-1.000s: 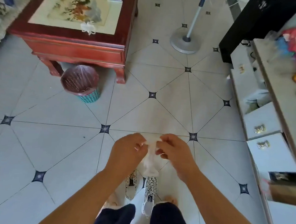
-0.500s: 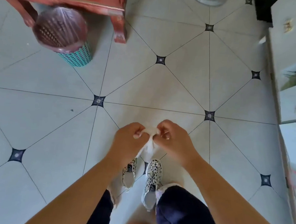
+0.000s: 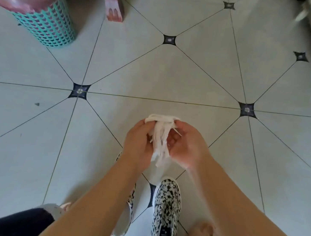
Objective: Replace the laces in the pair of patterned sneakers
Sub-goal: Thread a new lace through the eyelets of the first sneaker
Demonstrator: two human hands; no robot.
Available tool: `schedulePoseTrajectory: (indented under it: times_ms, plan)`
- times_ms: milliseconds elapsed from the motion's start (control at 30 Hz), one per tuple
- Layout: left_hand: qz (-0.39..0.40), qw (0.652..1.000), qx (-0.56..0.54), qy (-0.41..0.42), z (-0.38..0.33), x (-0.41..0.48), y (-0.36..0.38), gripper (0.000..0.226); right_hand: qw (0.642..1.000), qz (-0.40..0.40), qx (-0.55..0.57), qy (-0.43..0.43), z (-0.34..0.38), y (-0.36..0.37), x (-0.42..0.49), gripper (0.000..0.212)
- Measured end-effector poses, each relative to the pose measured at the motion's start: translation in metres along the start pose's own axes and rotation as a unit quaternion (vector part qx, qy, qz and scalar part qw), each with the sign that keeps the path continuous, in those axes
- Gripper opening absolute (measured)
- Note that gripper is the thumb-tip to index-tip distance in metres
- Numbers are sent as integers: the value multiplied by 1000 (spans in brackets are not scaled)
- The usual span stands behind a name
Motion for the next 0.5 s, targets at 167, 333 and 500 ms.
schedulePoseTrajectory:
  times_ms: [167,333,500]
  plan:
    - [-55,959,265,79,-5,-26,-10,19,999,-4,-46,-17,-4,-6,-24,8]
    - [-65,894,404,180,-53,-68,7,39,788,-41,-569,-230,39,29,-78,18]
    - [-56,921,351,159,-60,-109,7,23,826,-40,-474,-302,47,33,-136,20]
Point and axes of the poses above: each hand's wrist, its own x-axis towards the middle knuckle, its own y-axis out of the palm, z = x × y, the point moved 8 cm from there along x, towards the middle knuckle, and after that the axes turned 1 degree about -y, right-handed, at the moved point
